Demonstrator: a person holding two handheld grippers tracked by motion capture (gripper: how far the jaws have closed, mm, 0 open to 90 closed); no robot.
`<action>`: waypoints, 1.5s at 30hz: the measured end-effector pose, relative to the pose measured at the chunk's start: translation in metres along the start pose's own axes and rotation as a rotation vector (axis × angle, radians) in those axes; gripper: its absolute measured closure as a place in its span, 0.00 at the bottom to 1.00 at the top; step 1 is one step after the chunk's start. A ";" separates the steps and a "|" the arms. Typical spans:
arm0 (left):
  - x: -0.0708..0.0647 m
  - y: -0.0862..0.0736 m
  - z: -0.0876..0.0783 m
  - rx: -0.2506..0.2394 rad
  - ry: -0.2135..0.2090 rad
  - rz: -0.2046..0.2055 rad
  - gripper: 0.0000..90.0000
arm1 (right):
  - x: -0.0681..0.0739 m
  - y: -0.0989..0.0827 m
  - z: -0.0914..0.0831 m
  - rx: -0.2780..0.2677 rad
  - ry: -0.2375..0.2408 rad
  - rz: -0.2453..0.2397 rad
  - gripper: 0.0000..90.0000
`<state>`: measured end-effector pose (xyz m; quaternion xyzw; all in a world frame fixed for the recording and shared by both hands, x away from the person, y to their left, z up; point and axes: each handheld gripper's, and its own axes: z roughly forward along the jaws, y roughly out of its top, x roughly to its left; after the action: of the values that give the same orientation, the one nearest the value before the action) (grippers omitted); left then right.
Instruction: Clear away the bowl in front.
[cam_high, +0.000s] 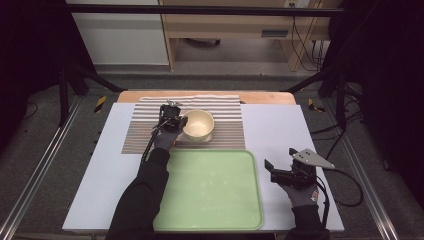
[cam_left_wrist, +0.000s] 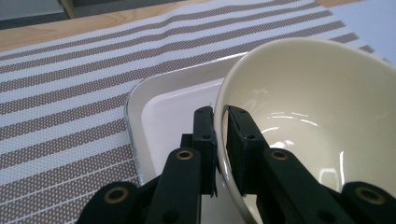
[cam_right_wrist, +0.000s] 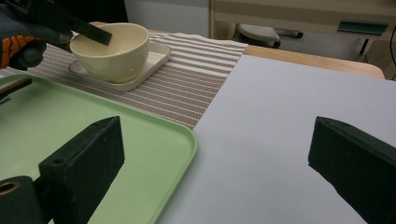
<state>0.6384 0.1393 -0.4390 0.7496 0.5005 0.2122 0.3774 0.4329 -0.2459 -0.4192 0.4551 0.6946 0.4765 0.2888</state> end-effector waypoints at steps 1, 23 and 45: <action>-0.002 0.001 -0.002 -0.007 0.003 0.012 0.91 | 0.000 0.000 0.000 -0.001 0.000 0.000 0.04; 0.004 0.002 -0.028 -0.091 0.025 -0.001 0.90 | 0.000 0.000 -0.001 -0.004 -0.002 -0.002 0.04; -0.002 0.003 -0.119 -0.242 -0.027 0.032 0.90 | 0.002 0.003 -0.004 -0.016 0.002 0.001 0.04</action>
<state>0.5565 0.1787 -0.3624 0.7093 0.4542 0.2666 0.4685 0.4300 -0.2455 -0.4154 0.4526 0.6909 0.4826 0.2914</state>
